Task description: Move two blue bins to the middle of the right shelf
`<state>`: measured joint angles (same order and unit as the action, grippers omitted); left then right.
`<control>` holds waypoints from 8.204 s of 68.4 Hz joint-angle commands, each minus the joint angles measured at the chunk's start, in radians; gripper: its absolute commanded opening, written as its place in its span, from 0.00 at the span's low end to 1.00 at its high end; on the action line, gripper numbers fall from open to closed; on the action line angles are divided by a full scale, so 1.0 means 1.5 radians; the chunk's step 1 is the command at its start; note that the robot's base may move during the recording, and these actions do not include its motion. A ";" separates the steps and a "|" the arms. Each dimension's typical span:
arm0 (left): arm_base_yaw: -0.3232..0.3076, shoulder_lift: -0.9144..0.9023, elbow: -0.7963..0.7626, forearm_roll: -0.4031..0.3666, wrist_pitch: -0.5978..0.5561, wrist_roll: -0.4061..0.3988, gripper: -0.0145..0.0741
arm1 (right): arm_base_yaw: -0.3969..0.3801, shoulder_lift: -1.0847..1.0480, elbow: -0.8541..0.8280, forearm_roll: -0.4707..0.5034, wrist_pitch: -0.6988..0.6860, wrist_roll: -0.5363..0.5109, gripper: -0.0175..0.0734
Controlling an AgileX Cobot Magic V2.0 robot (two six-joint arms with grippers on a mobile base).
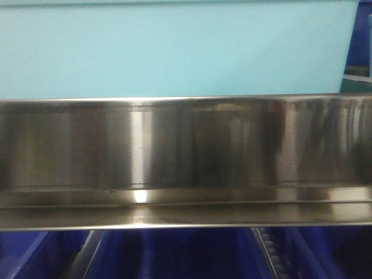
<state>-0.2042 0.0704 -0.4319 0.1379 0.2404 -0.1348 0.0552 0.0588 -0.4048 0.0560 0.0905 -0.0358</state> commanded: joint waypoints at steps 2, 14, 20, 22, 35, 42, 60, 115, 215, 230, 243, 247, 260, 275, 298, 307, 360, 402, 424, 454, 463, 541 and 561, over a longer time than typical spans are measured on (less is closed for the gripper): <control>0.001 0.047 -0.055 0.004 0.032 -0.005 0.64 | -0.001 0.047 -0.053 0.002 0.010 -0.001 0.68; 0.000 0.162 -0.147 -0.026 0.103 -0.005 0.86 | -0.001 0.140 -0.104 0.002 0.026 -0.001 0.81; -0.026 0.226 -0.201 -0.035 0.145 -0.005 0.85 | -0.001 0.193 -0.151 0.002 0.074 -0.001 0.81; -0.038 0.243 -0.217 -0.035 0.152 -0.004 0.85 | -0.001 0.215 -0.175 0.002 0.102 -0.001 0.81; -0.133 0.399 -0.365 -0.035 0.274 -0.001 0.85 | 0.025 0.342 -0.321 0.002 0.247 -0.001 0.81; -0.173 0.491 -0.448 -0.035 0.353 -0.001 0.85 | 0.084 0.417 -0.398 0.002 0.286 -0.001 0.81; -0.194 0.686 -0.594 -0.055 0.465 -0.001 0.85 | 0.222 0.605 -0.553 0.002 0.402 -0.001 0.81; -0.140 0.987 -0.705 -0.098 0.596 -0.017 0.85 | 0.231 1.023 -0.761 -0.023 0.666 0.108 0.81; -0.142 0.962 -0.787 -0.125 0.603 -0.016 0.04 | 0.231 0.980 -0.761 -0.023 0.612 0.117 0.02; -0.142 0.933 -0.858 -0.142 0.602 -0.016 0.04 | 0.231 0.947 -0.834 -0.037 0.611 0.117 0.02; -0.142 0.926 -0.914 -0.151 0.602 -0.016 0.04 | 0.231 0.942 -0.919 -0.037 0.628 0.117 0.02; -0.142 0.926 -0.929 -0.151 0.601 -0.016 0.04 | 0.231 0.942 -0.933 -0.037 0.630 0.117 0.02; -0.142 0.926 -0.941 -0.151 0.601 -0.016 0.04 | 0.231 0.942 -0.958 -0.037 0.632 0.117 0.02; -0.142 0.926 -0.941 -0.149 0.593 -0.016 0.04 | 0.231 0.942 -0.958 -0.037 0.632 0.117 0.02; -0.142 0.926 -0.941 -0.148 0.578 -0.016 0.04 | 0.231 0.942 -0.958 -0.037 0.632 0.117 0.02; -0.142 0.926 -0.941 -0.146 0.578 -0.016 0.04 | 0.231 0.942 -0.958 -0.037 0.632 0.117 0.02; -0.142 0.926 -0.941 -0.143 0.578 -0.016 0.04 | 0.231 0.942 -0.958 -0.037 0.632 0.117 0.02; -0.142 0.929 -0.941 -0.142 0.578 -0.016 0.04 | 0.231 0.942 -0.958 -0.037 0.632 0.117 0.02; -0.142 0.929 -0.941 -0.142 0.578 -0.016 0.04 | 0.231 0.942 -0.958 -0.037 0.632 0.117 0.02; -0.142 0.929 -0.941 -0.142 0.578 -0.016 0.04 | 0.231 0.943 -0.959 -0.037 0.632 0.117 0.02; -0.142 0.929 -0.941 -0.142 0.576 -0.016 0.04 | 0.231 0.943 -0.959 -0.037 0.632 0.117 0.02; -0.142 0.929 -0.941 -0.137 0.575 -0.016 0.04 | 0.231 0.943 -0.959 -0.037 0.632 0.117 0.02; -0.142 0.929 -0.941 -0.132 0.575 -0.016 0.04 | 0.231 0.943 -0.959 -0.037 0.632 0.117 0.02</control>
<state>-0.4173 1.4801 -1.8288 -0.0335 1.1409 -0.1689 0.4088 1.4841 -1.8333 0.0170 1.0699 0.1581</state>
